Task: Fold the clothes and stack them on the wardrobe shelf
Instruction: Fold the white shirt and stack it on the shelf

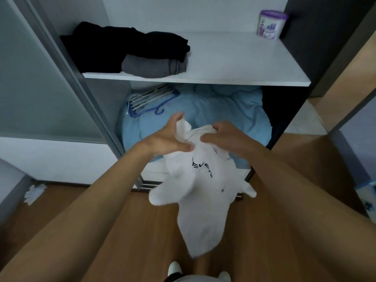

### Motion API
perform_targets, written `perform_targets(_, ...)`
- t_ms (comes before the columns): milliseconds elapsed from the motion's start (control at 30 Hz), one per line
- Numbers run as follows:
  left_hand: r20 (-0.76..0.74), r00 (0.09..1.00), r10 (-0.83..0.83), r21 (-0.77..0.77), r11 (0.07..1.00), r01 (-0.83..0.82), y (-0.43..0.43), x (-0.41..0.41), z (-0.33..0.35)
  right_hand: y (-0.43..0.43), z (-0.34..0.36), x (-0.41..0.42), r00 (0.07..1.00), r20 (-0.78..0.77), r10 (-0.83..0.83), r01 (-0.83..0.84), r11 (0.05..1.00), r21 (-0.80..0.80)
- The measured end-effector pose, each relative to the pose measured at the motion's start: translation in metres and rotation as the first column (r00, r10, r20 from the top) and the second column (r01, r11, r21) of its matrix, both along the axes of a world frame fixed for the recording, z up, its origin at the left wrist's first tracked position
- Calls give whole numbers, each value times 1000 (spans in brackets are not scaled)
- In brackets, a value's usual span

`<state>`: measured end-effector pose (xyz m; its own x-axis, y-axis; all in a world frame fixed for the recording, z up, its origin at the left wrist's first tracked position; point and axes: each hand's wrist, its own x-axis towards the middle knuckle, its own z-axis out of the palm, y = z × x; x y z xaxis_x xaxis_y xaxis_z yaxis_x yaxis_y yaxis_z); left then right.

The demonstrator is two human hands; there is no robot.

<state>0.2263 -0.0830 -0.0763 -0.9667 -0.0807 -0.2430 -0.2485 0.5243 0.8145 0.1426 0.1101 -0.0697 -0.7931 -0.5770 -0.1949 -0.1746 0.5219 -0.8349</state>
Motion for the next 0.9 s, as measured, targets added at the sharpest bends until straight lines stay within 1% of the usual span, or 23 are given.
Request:
perform_targets(67, -51, 993, -108, -56, 993, 105, 11, -10, -1, -2, 9, -2, 996, -73, 54, -49, 997, 61)
perform_targets(133, -94, 990, -107, -127, 987, 95, 20, -16, 3, 1, 13, -3, 992, -94, 85, -78, 994, 71)
perform_targets(200, -158, 986, -52, -126, 991, 32, 23, -18, 5, 12, 13, -3, 995, -45, 93, -90, 994, 65)
perform_targets(367, -308, 940, 147, 28, 989, -146, 19, -18, 8, 51, -6, -11, 988, 105, 115, -135, 969, 205)
perform_targets(433, -331, 921, 207, 77, 978, -192, 13, -17, 6, 65, -16, -17, 986, 84, 143, -161, 942, 293)
perform_targets(467, -328, 911, 250, 104, 968, -228, 9, -16, 4, 69, -20, -19, 986, 74, 149, -165, 937, 309)
perform_targets(500, -308, 906, 291, 119, 957, -266, 6, -14, 2, 72, -23, -20, 989, 60, 138, -150, 942, 299)
perform_targets(567, -237, 916, 324, 86, 946, -312, -2, -9, -3, 74, -24, -22, 998, -9, 68, -64, 972, 227)
perform_targets(633, -116, 959, 258, 12, 966, -258, -10, -3, -6, 70, -20, -24, 989, -146, 3, 20, 987, 156)
perform_targets(700, -21, 994, 103, 33, 994, -102, -9, 3, -7, 59, -12, -21, 964, -267, 1, 29, 994, 109)
perform_targets(733, -18, 1000, 18, 59, 998, -17, -5, 5, -6, 52, -7, -19, 948, -317, 18, 13, 995, 94)
perform_targets(800, -68, 991, -112, 73, 990, 117, 10, 3, -6, 39, 2, -12, 917, -396, 53, -17, 995, 93)
perform_targets(833, -98, 984, -146, 69, 986, 153, 20, 0, -6, 33, 6, -9, 904, -421, 75, -36, 994, 100)
perform_targets(900, -173, 977, -125, 7, 992, 128, 34, -8, -4, 29, 12, -6, 886, -451, 103, -58, 992, 114)
